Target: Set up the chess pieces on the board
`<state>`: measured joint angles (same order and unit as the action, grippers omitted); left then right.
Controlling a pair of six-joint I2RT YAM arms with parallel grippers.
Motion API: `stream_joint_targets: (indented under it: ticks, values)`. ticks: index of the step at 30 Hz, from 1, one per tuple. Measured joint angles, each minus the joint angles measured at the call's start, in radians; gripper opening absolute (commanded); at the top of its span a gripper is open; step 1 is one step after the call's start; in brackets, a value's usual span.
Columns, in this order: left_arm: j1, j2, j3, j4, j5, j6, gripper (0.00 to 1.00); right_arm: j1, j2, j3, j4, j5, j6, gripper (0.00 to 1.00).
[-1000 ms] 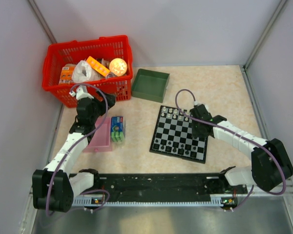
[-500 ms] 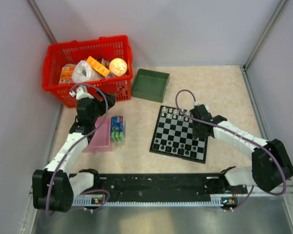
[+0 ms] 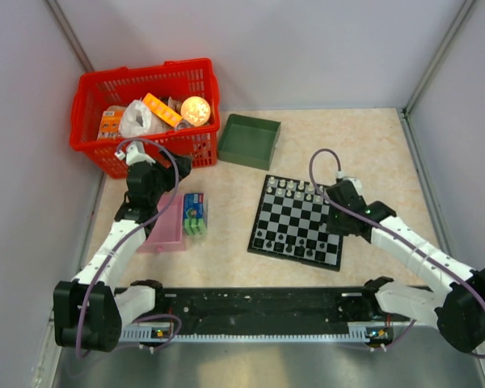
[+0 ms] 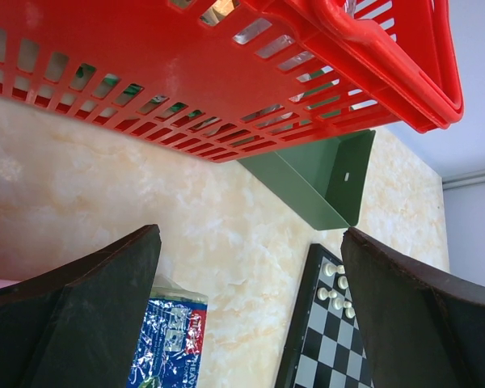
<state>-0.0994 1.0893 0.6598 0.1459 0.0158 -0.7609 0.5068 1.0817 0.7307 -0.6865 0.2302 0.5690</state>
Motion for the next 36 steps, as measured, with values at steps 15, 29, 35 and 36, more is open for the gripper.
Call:
stream_joint_targets:
  ticks: [15,29,35,36]
  values:
    - [0.000,0.000,0.000,0.012,0.014,-0.001,0.99,0.122,-0.090,-0.071,-0.148,0.053,0.269,0.00]
    - [0.001,0.000,0.000,0.012,0.018,-0.001,0.99,0.168,-0.106,-0.134,-0.196,0.054,0.353,0.00]
    - [0.001,0.000,0.000,0.012,0.021,-0.002,0.99,0.172,-0.106,-0.134,-0.195,0.056,0.359,0.02]
    - [0.001,0.000,0.000,0.012,0.021,-0.004,0.99,0.172,-0.106,-0.134,-0.193,0.056,0.359,0.04]
